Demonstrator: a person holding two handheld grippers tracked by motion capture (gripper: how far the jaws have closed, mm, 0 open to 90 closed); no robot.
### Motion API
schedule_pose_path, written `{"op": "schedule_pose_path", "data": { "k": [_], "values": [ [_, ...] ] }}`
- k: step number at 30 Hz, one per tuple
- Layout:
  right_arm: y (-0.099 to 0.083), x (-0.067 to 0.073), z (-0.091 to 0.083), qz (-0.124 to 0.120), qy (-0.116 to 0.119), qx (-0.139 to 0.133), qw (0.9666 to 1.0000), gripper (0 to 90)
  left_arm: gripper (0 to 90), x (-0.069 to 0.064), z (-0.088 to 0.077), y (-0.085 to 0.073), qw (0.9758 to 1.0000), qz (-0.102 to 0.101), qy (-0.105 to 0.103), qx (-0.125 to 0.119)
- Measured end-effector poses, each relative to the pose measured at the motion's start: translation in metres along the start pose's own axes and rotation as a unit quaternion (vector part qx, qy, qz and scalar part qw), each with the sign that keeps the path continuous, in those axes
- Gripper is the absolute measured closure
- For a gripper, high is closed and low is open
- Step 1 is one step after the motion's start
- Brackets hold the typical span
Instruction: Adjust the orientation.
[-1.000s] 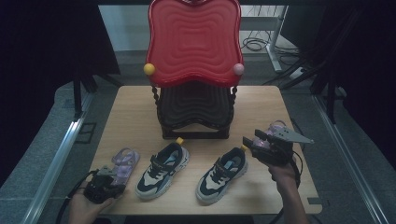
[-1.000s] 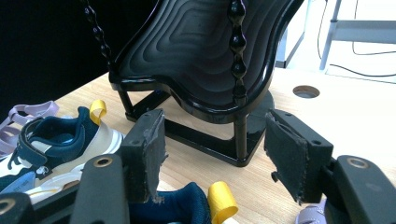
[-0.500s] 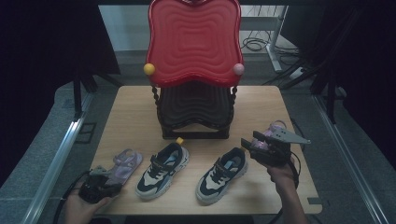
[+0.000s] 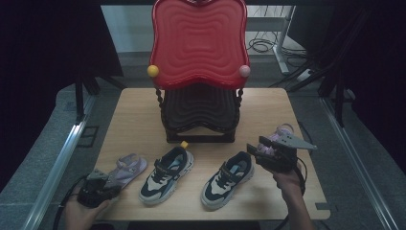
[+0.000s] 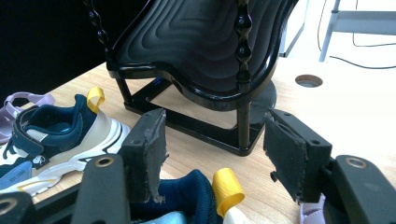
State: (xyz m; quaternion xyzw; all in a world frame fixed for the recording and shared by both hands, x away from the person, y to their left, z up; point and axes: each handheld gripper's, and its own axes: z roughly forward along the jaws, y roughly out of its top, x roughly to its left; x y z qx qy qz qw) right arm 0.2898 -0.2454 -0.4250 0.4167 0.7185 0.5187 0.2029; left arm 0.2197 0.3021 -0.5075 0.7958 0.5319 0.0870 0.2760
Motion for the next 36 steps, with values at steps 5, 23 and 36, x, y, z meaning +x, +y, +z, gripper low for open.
{"op": "schedule_pose_path", "data": {
  "k": [5, 23, 36],
  "values": [
    [-0.0008, -0.0020, -0.0009, 0.004, -0.006, -0.003, 1.0000, 39.4, 90.0, 0.0003, 0.0007, 0.0021, 1.0000, 0.004, 0.001, 0.004],
    [-0.0037, -0.0028, 0.0005, 0.010, -0.008, 0.002, 0.9999, 39.2, 90.0, 0.0036, -0.0022, -0.0027, 0.9998, -0.008, 0.017, 0.010],
    [-0.0043, -0.0025, 0.0007, 0.009, -0.008, 0.002, 0.9999, 39.2, 90.0, 0.0088, -0.0008, -0.0035, 0.9998, -0.016, 0.014, 0.001]
  ]
}}
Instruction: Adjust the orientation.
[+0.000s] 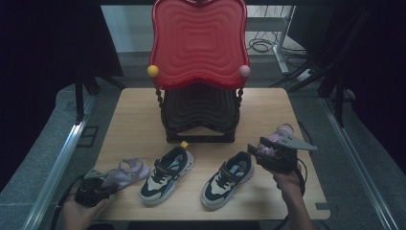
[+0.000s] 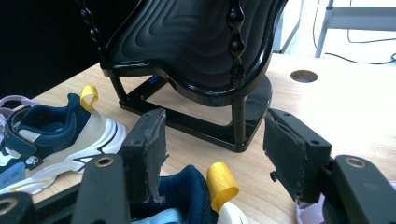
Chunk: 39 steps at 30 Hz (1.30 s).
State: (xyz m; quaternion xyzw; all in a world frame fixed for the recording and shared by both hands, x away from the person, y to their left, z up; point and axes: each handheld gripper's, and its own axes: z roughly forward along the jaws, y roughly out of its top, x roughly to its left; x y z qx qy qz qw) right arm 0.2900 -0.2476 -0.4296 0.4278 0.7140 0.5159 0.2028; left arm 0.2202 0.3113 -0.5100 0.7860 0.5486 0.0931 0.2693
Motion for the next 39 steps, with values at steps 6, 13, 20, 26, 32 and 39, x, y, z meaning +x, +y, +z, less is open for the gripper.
{"op": "schedule_pose_path", "data": {
  "k": [6, 13, 20, 26, 32, 39],
  "values": [
    [-0.001, 0.000, 0.000, 0.000, 0.000, 0.002, 1.0000, 39.2, 90.0, 0.000, 0.000, 0.002, 1.0000, 0.003, 0.004, 0.004],
    [-0.001, -0.001, 0.001, 0.000, -0.001, 0.003, 1.0000, 39.2, 90.0, 0.001, -0.003, 0.001, 1.0000, 0.001, 0.008, 0.005],
    [-0.002, -0.001, 0.002, 0.000, 0.000, 0.004, 1.0000, 39.2, 89.9, 0.000, -0.005, -0.001, 1.0000, -0.003, 0.007, 0.007],
    [-0.002, -0.001, 0.001, -0.001, -0.003, 0.003, 1.0000, 39.1, 88.7, -0.002, -0.020, 0.002, 0.9999, 0.002, 0.003, -0.014],
    [-0.002, -0.001, 0.001, 0.001, -0.002, 0.003, 1.0000, 39.2, 82.0, -0.002, -0.040, 0.034, 0.9982, 0.024, -0.002, -0.056],
    [-0.002, -0.001, 0.000, 0.002, -0.002, 0.003, 1.0000, 39.1, 62.6, 0.004, -0.028, 0.069, 0.9983, 0.031, -0.023, -0.045]
  ]
}}
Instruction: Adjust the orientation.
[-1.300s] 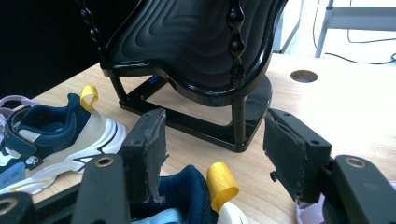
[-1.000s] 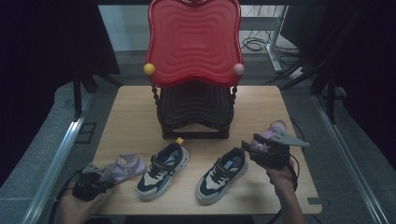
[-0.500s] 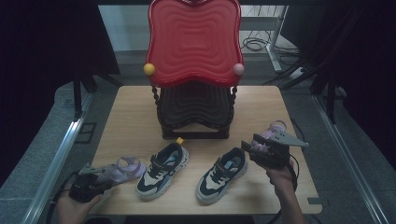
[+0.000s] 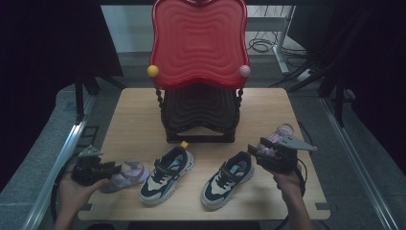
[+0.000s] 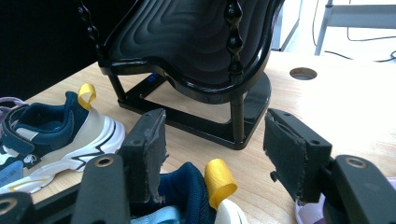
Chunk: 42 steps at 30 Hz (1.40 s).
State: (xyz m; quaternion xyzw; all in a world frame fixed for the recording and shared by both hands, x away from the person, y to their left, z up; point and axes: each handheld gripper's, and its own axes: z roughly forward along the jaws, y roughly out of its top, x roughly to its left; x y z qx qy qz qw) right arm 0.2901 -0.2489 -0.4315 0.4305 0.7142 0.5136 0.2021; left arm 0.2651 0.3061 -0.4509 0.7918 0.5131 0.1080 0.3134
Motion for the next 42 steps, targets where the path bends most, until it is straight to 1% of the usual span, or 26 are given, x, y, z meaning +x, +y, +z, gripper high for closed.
{"op": "schedule_pose_path", "data": {
  "k": [1, 4, 7, 10, 12, 13, 14, 18, 23, 24, 26, 27, 29, 30, 31, 33, 34, 35, 42],
  "values": [
    [0.000, -0.001, 0.000, -0.001, -0.001, 0.000, 1.0000, 39.1, 61.3, 0.004, 0.008, 0.006, 1.0000, -0.001, -0.007, 0.007],
    [0.000, -0.002, -0.001, 0.000, -0.004, -0.002, 1.0000, 39.1, 60.2, 0.006, 0.018, 0.012, 0.9997, 0.004, -0.016, 0.021],
    [0.000, -0.002, -0.001, 0.003, -0.005, -0.003, 1.0000, 39.2, 60.8, 0.009, 0.027, 0.015, 0.9992, 0.007, -0.020, 0.034],
    [-0.001, -0.002, 0.000, -0.001, -0.005, -0.001, 1.0000, 39.1, 60.8, 0.013, 0.035, 0.017, 0.9980, 0.007, -0.038, 0.050],
    [-0.001, -0.001, 0.000, 0.000, -0.002, 0.000, 1.0000, 39.1, 62.1, 0.015, 0.040, 0.018, 0.9972, 0.006, -0.045, 0.060],
    [-0.001, -0.001, 0.001, 0.000, 0.000, 0.001, 1.0000, 39.1, 61.8, 0.015, 0.040, 0.018, 0.9972, 0.006, -0.045, 0.060],
    [-0.001, -0.001, 0.001, 0.001, 0.001, 0.002, 1.0000, 39.1, 61.9, 0.018, 0.043, 0.019, 0.9968, 0.006, -0.050, 0.062],
    [-0.002, -0.001, 0.003, 0.004, -0.001, 0.002, 1.0000, 39.1, 63.9, 0.021, 0.044, 0.022, 0.9961, 0.014, -0.054, 0.068],
    [-0.003, -0.001, 0.003, 0.000, 0.000, 0.005, 1.0000, 39.1, 66.4, 0.022, 0.044, 0.024, 0.9953, 0.023, -0.057, 0.075],
    [-0.003, -0.001, 0.004, 0.001, 0.000, 0.006, 1.0000, 39.1, 66.3, 0.022, 0.045, 0.024, 0.9949, 0.030, -0.060, 0.076],
    [-0.003, -0.001, 0.004, 0.001, 0.000, 0.006, 1.0000, 39.1, 64.8, 0.022, 0.045, 0.024, 0.9948, 0.032, -0.061, 0.075],
    [-0.003, -0.002, 0.004, 0.001, -0.001, 0.005, 1.0000, 39.1, 62.9, 0.023, 0.046, 0.024, 0.9945, 0.032, -0.066, 0.074],
    [-0.003, -0.002, 0.004, 0.003, -0.002, 0.005, 1.0000, 39.1, 55.9, 0.025, 0.049, 0.023, 0.9936, 0.031, -0.072, 0.081],
    [-0.004, -0.002, 0.004, 0.002, -0.002, 0.005, 1.0000, 39.1, 55.6, 0.026, 0.049, 0.023, 0.9936, 0.029, -0.075, 0.080],
    [-0.004, -0.002, 0.004, 0.002, -0.001, 0.006, 1.0000, 39.1, 56.5, 0.026, 0.050, 0.023, 0.9938, 0.023, -0.077, 0.076],
    [-0.004, -0.002, 0.004, 0.002, -0.002, 0.006, 1.0000, 39.1, 59.9, 0.026, 0.049, 0.023, 0.9931, 0.029, -0.082, 0.078],
    [-0.003, -0.002, 0.004, 0.002, -0.002, 0.006, 1.0000, 39.1, 63.0, 0.025, 0.049, 0.023, 0.9930, 0.031, -0.083, 0.078],
    [-0.004, -0.002, 0.004, 0.002, -0.002, 0.006, 1.0000, 39.1, 63.5, 0.025, 0.049, 0.024, 0.9928, 0.034, -0.082, 0.080],
    [-0.004, -0.002, 0.005, 0.000, 0.000, 0.008, 1.0000, 39.1, 68.9, 0.025, 0.048, 0.027, 0.9921, 0.041, -0.082, 0.085]
  ]
}}
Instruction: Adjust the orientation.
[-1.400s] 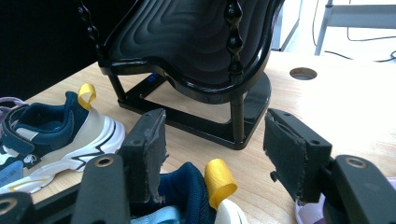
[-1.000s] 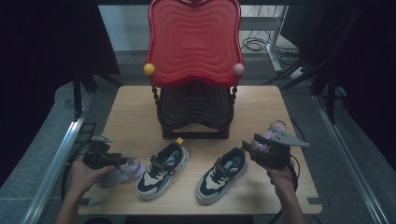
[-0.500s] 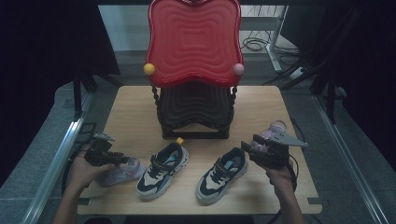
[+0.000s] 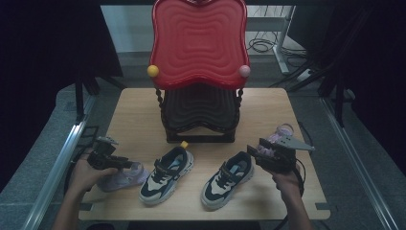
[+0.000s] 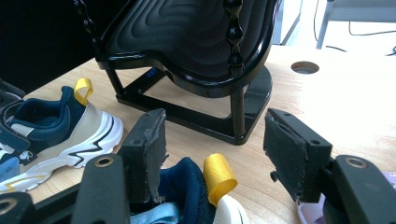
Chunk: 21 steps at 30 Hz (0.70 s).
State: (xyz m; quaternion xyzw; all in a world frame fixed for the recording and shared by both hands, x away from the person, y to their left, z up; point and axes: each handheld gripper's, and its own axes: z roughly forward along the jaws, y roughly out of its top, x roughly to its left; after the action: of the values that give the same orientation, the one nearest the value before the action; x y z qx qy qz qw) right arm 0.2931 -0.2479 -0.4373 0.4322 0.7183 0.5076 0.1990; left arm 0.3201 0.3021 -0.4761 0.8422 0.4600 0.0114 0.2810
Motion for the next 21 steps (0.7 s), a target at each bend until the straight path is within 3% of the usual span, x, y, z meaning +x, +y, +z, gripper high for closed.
{"op": "schedule_pose_path", "data": {
  "k": [3, 7, 16, 21],
  "values": [
    [0.000, -0.001, -0.001, 0.001, -0.001, -0.001, 1.0000, 39.1, 74.7, 0.001, -0.002, 0.000, 1.0000, 0.003, 0.005, -0.004],
    [0.000, -0.001, 0.000, 0.002, -0.001, 0.000, 1.0000, 39.1, 75.1, 0.004, -0.003, -0.002, 0.9999, 0.002, -0.002, -0.010],
    [-0.001, 0.000, 0.002, 0.001, -0.002, 0.002, 1.0000, 39.0, 77.1, 0.009, -0.011, 0.000, 0.9996, 0.008, 0.013, -0.024],
    [-0.001, -0.001, 0.002, 0.003, -0.003, 0.001, 1.0000, 39.1, 77.3, 0.019, -0.013, 0.018, 0.9990, 0.024, 0.031, -0.021]
  ]
}}
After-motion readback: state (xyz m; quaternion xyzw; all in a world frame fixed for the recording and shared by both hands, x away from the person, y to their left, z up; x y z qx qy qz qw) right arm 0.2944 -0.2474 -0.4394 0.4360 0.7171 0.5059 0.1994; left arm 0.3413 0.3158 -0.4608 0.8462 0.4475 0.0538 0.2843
